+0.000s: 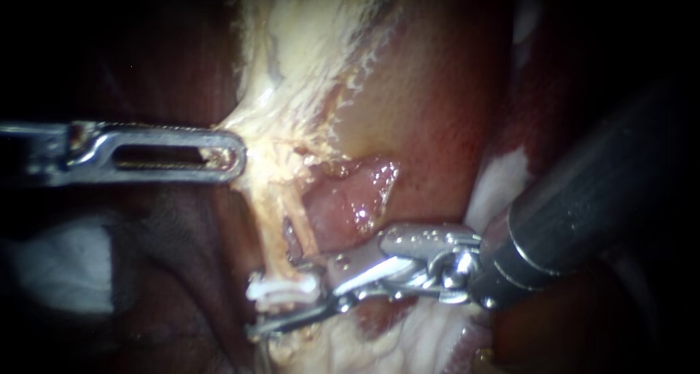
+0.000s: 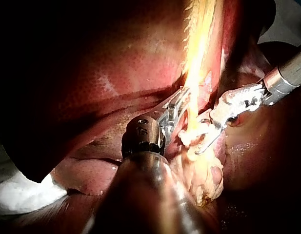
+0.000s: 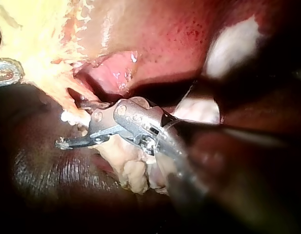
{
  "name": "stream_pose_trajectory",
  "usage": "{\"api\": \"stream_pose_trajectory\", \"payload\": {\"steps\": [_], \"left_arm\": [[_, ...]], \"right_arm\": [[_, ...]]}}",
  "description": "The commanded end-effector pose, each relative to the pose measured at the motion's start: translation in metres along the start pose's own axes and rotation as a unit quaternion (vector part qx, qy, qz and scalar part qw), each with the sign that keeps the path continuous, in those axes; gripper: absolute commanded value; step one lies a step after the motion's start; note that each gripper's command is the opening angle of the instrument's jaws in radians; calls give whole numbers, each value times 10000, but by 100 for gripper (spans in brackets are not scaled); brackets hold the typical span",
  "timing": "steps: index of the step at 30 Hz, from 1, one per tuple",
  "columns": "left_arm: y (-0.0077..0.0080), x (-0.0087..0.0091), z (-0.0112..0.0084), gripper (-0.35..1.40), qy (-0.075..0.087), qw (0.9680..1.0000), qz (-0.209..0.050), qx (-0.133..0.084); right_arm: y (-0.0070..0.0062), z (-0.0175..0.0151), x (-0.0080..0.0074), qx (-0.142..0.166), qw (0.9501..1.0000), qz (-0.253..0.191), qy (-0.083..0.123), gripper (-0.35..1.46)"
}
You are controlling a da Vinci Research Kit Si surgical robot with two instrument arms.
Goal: Going back second clip left tube
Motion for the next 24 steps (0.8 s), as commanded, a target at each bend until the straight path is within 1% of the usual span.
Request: {"api": "stream_pose_trajectory", "payload": {"steps": [1, 2, 5, 7, 9, 13, 16, 19, 24], "left_arm": [[0, 0, 0, -35, 0, 10000, 0, -1], [-1, 0, 0, -35, 0, 10000, 0, -1], [-2, 1, -1, -35, -2, 10000, -2, -3], [-2, 1, -1, -35, -3, 10000, -3, -4], [-3, 1, -1, -35, -3, 10000, -3, -5], [-3, 1, -2, -35, -3, 10000, -3, -5], [-3, 1, -2, -35, -3, 10000, -4, -5], [-3, 1, -2, -35, -2, 10000, -4, -5], [-3, 1, -2, -35, -2, 10000, -3, -4]], "right_arm": [[0, 0, 0, -17, 10000, -2, 74, 54], [0, 0, 2, -34, 9999, 31, 126, 56], [1, -4, 6, -39, 9996, -71, 287, 58], [0, -8, 8, -42, 9994, -119, 323, 58], [0, -15, 9, -161, 9991, -195, 353, 59], [-2, -30, 12, -278, 9984, -312, 383, 60], [-5, -40, 12, -285, 9982, -356, 384, 60], [-8, -48, 9, -339, 9979, -388, 391, 60], [-11, -58, 3, -333, 9974, -514, 380, 60]]}}
